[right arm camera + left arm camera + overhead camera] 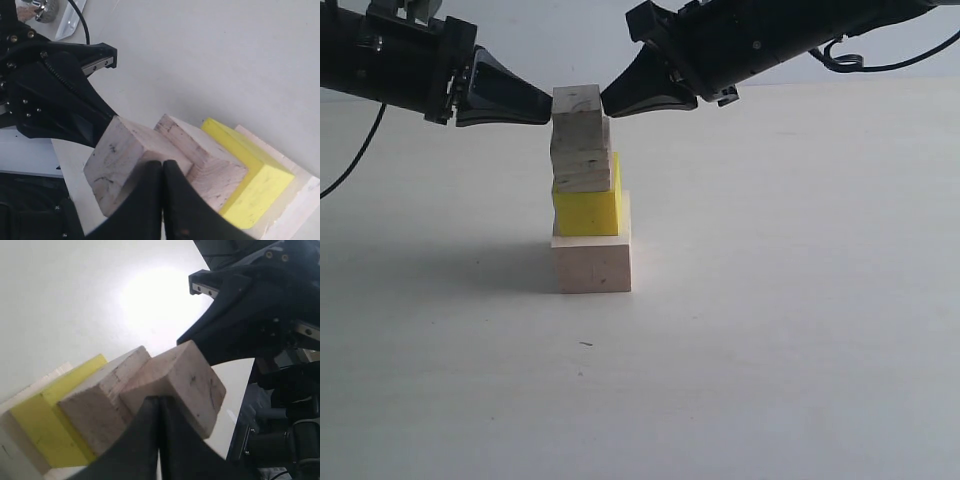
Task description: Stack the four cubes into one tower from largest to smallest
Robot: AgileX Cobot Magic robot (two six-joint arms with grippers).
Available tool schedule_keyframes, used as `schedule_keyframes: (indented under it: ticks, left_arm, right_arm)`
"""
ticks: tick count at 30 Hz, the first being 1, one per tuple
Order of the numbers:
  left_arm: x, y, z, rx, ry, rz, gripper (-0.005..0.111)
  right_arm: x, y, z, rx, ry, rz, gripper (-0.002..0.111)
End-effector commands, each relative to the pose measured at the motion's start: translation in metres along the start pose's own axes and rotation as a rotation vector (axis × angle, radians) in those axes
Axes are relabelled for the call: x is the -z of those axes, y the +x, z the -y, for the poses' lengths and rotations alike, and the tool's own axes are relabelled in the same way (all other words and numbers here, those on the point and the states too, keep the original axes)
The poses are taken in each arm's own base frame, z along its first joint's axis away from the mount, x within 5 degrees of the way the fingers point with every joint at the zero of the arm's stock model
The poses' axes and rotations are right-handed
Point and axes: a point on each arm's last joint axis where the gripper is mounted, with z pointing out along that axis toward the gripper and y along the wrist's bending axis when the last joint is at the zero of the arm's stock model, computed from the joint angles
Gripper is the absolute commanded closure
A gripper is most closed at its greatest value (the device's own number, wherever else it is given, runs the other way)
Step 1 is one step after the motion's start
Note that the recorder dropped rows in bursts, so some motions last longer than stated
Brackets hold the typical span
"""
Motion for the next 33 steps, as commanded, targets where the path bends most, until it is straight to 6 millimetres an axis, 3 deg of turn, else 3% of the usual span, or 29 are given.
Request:
schedule_keyframes:
  ticks: [1,33]
  left_arm:
    - [-0.0003,-0.0028,0.0036,-0.006,0.011,0.015,0.107]
    - [-0.0003,-0.0042,0.0046,-0.002,0.022,0.031,0.107]
  right_arm:
    - [0.0008,-0.0025,-0.0012,0.009,-0.008,0.018,0.108]
    - [0.0008,-0.0024,-0.0013,0.009,-0.009,0.017,0.108]
